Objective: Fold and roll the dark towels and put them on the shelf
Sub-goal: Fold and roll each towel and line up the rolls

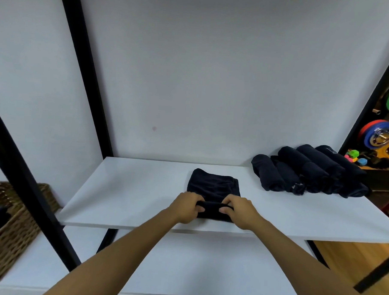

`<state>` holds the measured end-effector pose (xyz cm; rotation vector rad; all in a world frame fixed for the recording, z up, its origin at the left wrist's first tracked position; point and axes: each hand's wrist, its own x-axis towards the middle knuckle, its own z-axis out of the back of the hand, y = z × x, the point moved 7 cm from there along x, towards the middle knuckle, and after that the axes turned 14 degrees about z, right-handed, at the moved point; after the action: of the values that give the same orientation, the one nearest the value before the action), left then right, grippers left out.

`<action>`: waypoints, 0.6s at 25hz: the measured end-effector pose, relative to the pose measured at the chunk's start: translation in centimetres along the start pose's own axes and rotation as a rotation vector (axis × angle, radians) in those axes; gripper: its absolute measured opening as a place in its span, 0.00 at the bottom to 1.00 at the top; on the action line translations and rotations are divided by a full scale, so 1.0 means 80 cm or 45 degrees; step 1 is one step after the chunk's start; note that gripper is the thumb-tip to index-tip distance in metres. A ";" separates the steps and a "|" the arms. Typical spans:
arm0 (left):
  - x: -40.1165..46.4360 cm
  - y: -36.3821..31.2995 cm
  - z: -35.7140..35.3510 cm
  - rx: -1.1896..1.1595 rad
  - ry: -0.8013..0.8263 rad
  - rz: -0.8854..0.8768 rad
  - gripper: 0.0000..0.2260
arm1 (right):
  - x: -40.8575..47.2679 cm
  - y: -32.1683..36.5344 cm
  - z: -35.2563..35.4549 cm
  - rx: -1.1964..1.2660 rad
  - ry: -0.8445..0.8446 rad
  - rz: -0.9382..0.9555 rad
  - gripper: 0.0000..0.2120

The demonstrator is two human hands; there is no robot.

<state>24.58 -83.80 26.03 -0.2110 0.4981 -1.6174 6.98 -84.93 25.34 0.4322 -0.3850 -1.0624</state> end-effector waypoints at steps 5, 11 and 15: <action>0.043 0.019 -0.001 -0.323 0.225 0.161 0.05 | -0.004 0.031 -0.001 -0.653 -0.241 0.500 0.19; 0.042 0.008 0.013 0.120 -0.395 -0.254 0.14 | 0.051 0.011 0.006 -0.449 0.089 0.186 0.15; 0.070 0.009 0.018 0.186 -0.185 -0.165 0.12 | 0.069 0.000 0.014 -0.344 0.001 0.152 0.16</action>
<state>25.15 -89.61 26.10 -0.2533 0.2579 -1.7424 8.80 -90.02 26.85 0.1668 -0.2582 -0.9815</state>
